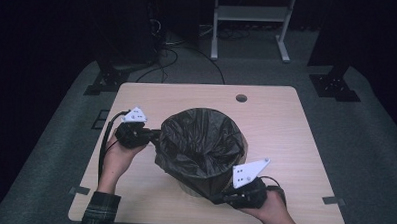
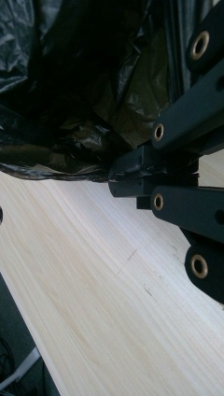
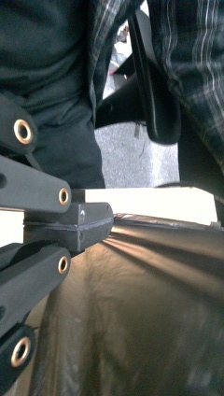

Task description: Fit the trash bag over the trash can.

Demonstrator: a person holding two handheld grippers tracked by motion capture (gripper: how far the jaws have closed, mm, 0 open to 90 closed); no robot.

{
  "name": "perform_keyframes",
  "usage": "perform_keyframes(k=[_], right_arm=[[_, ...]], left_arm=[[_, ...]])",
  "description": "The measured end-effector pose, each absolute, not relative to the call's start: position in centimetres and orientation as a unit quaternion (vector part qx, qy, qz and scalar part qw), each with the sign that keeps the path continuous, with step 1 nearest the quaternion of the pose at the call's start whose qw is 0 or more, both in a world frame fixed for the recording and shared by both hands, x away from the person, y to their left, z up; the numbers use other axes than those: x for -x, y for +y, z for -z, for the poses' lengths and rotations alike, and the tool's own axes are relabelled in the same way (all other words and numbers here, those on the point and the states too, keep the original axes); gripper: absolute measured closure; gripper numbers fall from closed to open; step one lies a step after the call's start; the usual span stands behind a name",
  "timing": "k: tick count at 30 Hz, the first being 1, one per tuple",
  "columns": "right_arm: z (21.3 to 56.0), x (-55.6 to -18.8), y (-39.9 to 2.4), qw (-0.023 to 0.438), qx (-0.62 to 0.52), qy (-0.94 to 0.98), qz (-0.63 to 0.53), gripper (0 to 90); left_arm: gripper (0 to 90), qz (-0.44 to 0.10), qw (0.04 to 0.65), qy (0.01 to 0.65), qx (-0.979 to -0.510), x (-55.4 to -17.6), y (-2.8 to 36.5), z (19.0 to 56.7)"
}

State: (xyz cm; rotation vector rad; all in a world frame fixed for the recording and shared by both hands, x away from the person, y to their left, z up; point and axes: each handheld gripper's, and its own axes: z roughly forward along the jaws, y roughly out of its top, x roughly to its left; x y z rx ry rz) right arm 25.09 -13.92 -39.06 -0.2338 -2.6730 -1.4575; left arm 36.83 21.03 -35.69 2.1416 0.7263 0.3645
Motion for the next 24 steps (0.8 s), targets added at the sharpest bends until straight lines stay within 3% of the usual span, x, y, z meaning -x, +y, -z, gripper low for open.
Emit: perform_keyframes(k=[24], right_arm=[[45.8, -27.0, -15.8, 0.046, 0.156, -0.907, 0.388, 90.0]], left_arm=[[89.4, -0.118, 0.378, 0.302, -0.867, -38.9, 19.3, 40.4]])
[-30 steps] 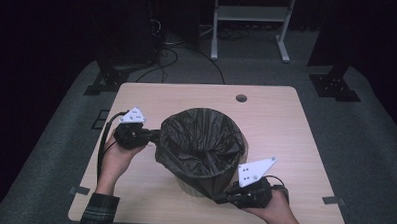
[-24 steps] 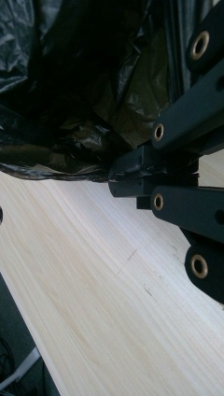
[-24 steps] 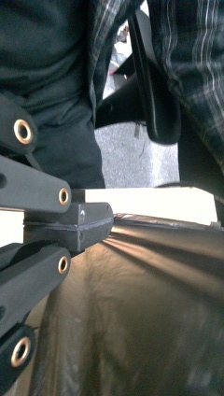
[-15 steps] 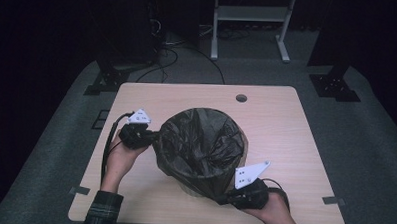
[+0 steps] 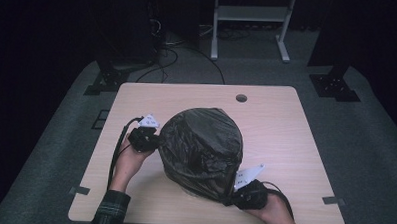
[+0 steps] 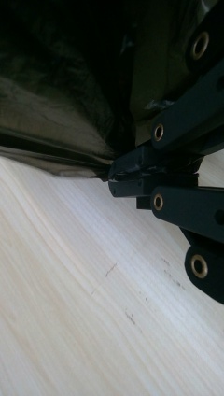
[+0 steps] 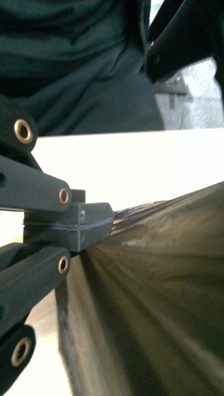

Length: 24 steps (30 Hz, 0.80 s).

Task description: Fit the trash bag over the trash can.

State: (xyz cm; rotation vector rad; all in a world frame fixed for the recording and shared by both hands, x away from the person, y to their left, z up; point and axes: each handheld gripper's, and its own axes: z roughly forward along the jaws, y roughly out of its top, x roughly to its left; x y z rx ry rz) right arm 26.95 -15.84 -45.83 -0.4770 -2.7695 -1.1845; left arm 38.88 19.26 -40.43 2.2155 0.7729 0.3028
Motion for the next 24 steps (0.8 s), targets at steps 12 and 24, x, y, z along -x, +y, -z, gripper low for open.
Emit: perform_keyframes(k=[12, 24], right_arm=[[39.9, -25.7, -19.8, -0.007, 0.159, -0.871, 0.465, 76.3], [29.3, -28.0, -21.7, -0.112, 0.161, -0.829, 0.524, 75.3]], left_arm=[[89.3, -0.127, 0.382, 0.305, -0.863, -38.7, 20.0, 39.6], [89.3, -0.129, 0.385, 0.305, -0.861, -38.6, 20.2, 39.3]])
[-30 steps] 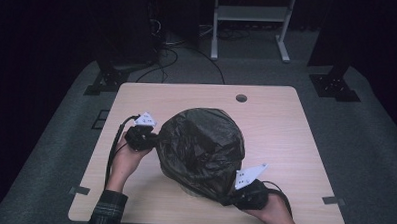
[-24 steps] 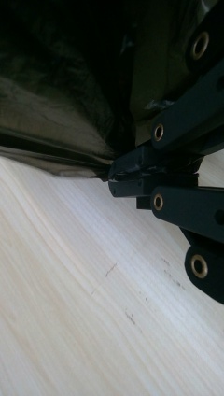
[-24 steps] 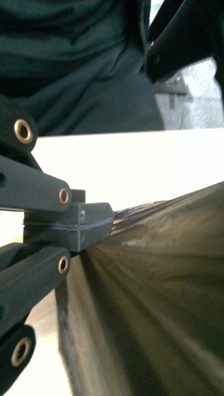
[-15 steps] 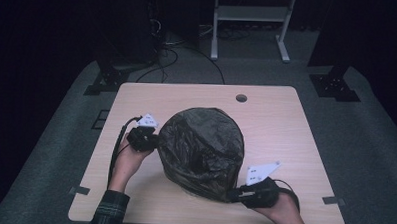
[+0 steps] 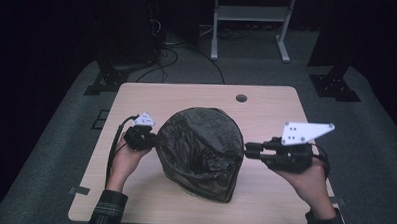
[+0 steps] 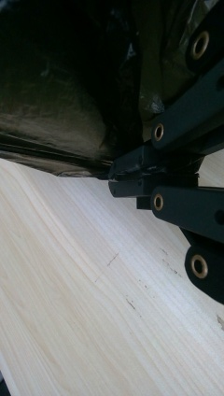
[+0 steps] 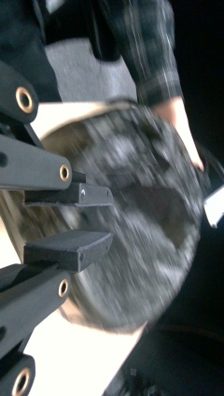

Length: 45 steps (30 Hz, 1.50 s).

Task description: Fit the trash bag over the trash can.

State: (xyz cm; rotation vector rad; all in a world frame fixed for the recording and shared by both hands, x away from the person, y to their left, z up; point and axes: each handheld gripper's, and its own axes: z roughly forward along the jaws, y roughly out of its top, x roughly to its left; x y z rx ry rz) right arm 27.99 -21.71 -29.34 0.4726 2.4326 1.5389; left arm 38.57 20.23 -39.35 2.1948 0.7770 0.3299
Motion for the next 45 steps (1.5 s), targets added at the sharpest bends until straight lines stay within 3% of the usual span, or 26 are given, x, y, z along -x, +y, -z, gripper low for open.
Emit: perform_keyframes(k=[10, 15, 18, 20, 25, 27, 32, 36, 45], right_arm=[[29.2, -36.4, -19.1, 0.121, -0.226, 0.832, -0.491, 67.2], [30.2, -39.2, -17.7, 0.101, -0.255, 0.837, -0.473, 62.4], [30.6, -40.1, -17.2, 0.096, -0.262, 0.841, -0.464, 67.4], [30.8, -40.5, -17.0, 0.082, -0.261, 0.838, -0.472, 75.6], [30.5, -40.4, -17.1, 0.094, -0.261, 0.829, -0.485, 82.5], [30.3, -40.3, -17.5, 0.101, -0.262, 0.822, -0.496, 90.0], [31.2, -41.3, -18.2, 0.142, -0.292, 0.822, -0.468, 90.0], [33.8, -42.9, -19.0, 0.147, -0.320, 0.820, -0.451, 90.0], [38.6, -44.3, -19.8, 0.124, -0.358, 0.823, -0.424, 90.0]], left_arm=[[89.3, -0.130, 0.388, 0.301, -0.861, -38.5, 20.2, 39.1], [89.3, -0.129, 0.388, 0.300, -0.862, -38.6, 20.2, 39.1], [89.3, -0.129, 0.391, 0.301, -0.860, -38.6, 20.2, 39.0], [89.3, -0.129, 0.392, 0.300, -0.860, -38.6, 20.1, 39.0], [89.3, -0.131, 0.392, 0.300, -0.860, -38.7, 20.2, 38.9], [89.3, -0.132, 0.391, 0.301, -0.859, -38.7, 20.2, 38.9], [89.4, -0.130, 0.391, 0.305, -0.859, -39.0, 20.1, 39.4], [89.4, -0.127, 0.377, 0.308, -0.865, -39.4, 19.9, 40.3], [89.4, -0.119, 0.366, 0.316, -0.867, -39.7, 19.8, 41.8]])
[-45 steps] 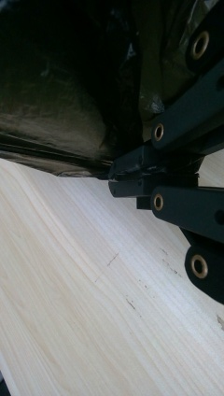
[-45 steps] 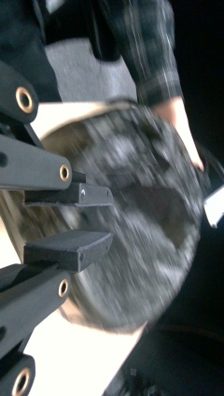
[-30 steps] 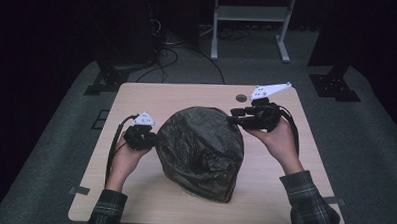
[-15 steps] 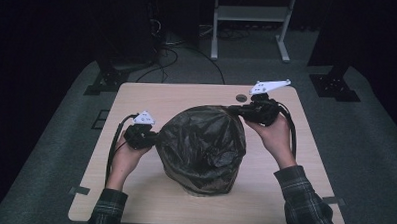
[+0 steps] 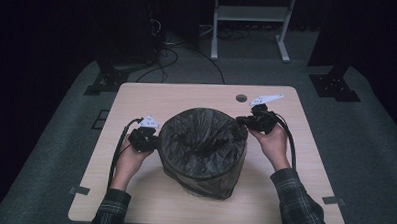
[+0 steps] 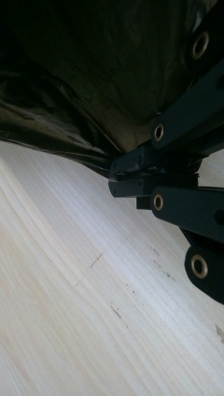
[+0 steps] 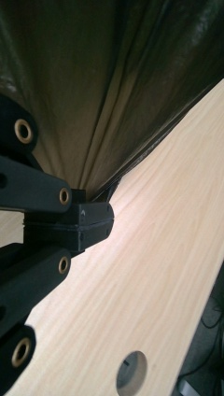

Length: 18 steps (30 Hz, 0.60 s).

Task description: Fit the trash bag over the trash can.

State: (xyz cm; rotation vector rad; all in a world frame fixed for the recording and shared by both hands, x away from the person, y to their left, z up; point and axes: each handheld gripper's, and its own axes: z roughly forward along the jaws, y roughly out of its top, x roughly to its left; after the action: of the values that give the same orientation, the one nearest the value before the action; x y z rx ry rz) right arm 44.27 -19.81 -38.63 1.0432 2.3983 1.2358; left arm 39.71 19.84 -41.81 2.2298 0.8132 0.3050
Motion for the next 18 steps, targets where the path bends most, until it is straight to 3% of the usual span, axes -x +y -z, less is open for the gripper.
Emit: perform_keyframes(k=[2, 6, 13, 18], right_arm=[[38.8, -44.2, -19.9, 0.122, -0.359, 0.820, -0.429, 90.0], [37.4, -43.8, -20.1, 0.139, -0.359, 0.808, -0.446, 66.3], [33.6, -42.0, -21.2, 0.179, -0.348, 0.793, -0.468, 43.1], [31.6, -40.8, -21.7, 0.186, -0.341, 0.780, -0.492, 32.4]], left_arm=[[89.2, -0.119, 0.369, 0.316, -0.866, -39.7, 19.9, 41.7], [79.6, -0.134, 0.385, 0.315, -0.857, -39.2, 20.3, 40.8], [41.6, -0.166, 0.398, 0.316, -0.845, -37.5, 21.7, 39.5], [24.2, -0.180, 0.402, 0.315, -0.840, -36.3, 22.8, 39.0]])
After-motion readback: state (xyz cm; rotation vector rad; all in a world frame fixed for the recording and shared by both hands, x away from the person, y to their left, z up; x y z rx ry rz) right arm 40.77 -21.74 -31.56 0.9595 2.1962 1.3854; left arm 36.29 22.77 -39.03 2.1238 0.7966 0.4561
